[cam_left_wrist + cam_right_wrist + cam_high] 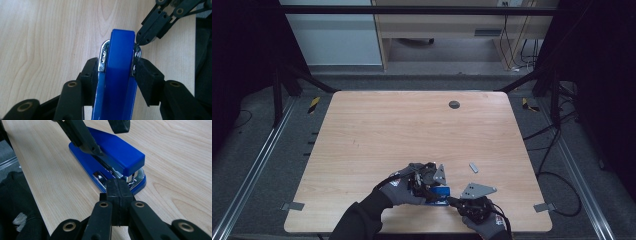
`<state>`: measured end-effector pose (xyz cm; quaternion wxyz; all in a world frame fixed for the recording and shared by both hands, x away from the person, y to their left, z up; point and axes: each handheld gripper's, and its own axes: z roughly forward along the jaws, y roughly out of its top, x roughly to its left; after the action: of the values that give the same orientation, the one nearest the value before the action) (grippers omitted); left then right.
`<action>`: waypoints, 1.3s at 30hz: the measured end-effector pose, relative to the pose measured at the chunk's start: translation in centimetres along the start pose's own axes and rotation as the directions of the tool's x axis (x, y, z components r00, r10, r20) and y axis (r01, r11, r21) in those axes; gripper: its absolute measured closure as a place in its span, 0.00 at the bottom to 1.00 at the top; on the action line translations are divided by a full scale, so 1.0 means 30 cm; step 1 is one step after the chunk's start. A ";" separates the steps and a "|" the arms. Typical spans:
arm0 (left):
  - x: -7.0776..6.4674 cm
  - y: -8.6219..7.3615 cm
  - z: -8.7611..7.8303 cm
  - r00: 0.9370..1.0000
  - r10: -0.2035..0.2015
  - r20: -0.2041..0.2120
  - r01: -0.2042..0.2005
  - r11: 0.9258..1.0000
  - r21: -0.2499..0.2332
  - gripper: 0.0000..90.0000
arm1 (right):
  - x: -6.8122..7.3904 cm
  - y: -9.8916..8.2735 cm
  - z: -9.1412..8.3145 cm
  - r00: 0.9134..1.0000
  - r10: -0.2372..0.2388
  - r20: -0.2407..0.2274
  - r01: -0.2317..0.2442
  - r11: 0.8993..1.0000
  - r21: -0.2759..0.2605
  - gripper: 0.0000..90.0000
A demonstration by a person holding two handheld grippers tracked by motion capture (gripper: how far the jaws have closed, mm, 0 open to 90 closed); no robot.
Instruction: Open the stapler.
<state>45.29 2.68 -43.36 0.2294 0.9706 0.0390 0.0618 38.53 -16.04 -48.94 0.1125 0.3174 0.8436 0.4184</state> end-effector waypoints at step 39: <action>0.022 0.028 0.077 0.997 0.040 0.062 -0.045 0.995 0.087 0.71 | -0.010 -0.003 0.028 1.000 0.010 0.007 -0.010 1.000 -0.011 1.00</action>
<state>46.30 0.99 -44.97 0.1861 0.9818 0.0140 0.0358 39.10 -15.73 -49.56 0.1151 0.3226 0.8393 0.4223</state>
